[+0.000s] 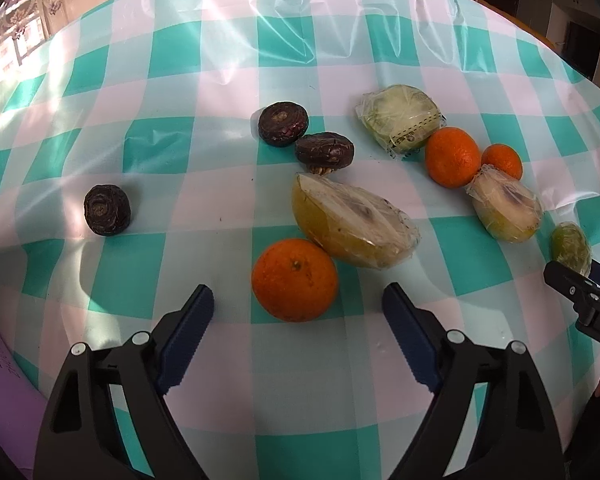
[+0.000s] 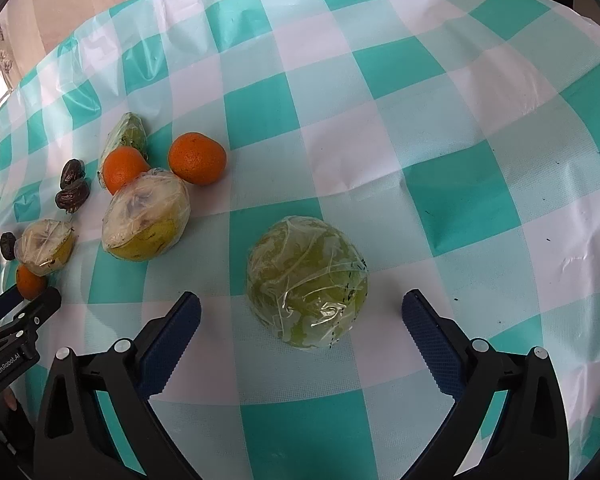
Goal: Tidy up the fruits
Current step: 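Grasp the wrapped green cabbage with the right gripper while the left grasps an orange, then carry the cabbage and orange toward the purple-rimmed box with both grippers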
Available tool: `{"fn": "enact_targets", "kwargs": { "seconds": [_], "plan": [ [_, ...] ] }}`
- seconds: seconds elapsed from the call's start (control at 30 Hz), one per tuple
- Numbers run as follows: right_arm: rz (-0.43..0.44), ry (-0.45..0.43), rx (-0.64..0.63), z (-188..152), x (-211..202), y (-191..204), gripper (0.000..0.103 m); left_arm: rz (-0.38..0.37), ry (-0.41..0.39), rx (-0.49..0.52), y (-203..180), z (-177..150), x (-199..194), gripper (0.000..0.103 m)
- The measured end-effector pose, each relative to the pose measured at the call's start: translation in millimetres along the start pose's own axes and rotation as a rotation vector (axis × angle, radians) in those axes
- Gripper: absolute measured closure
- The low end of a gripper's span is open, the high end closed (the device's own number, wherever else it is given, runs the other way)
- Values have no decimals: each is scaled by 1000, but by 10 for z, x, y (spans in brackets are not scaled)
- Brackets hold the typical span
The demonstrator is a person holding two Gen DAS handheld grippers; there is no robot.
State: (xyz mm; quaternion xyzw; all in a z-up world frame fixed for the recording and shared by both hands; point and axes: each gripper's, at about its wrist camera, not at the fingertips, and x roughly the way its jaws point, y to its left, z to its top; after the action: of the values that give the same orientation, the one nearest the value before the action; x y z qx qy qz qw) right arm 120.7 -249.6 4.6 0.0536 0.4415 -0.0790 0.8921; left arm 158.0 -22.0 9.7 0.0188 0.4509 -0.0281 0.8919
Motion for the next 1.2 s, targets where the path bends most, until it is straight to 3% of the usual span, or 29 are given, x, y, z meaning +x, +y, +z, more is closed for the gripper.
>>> {"fn": "enact_targets", "kwargs": {
  "seconds": [0.1,0.17,0.37,0.53,0.83,1.03,1.2],
  "plan": [
    [-16,-32,-26,-22,-63,49,40,0,-35,2,9,-14,-41,48],
    [1,-39,-32,-38,-86,58,44,-9,-50,2,14,-45,-79,65],
    [4,-94,-29,-68,-203,63,45,-9,-88,4,-36,-125,-184,68],
    [10,-114,-23,-57,-236,81,45,-55,-123,-63,27,-304,-356,68],
    [119,-95,33,-81,-260,-56,45,-131,-120,-129,73,-688,-623,68],
    [163,-68,64,-271,-353,-52,45,-156,-113,-140,85,-946,-784,68],
    [174,-130,19,-541,-633,109,45,-166,-118,-132,79,-1177,-950,68]
  ]
}}
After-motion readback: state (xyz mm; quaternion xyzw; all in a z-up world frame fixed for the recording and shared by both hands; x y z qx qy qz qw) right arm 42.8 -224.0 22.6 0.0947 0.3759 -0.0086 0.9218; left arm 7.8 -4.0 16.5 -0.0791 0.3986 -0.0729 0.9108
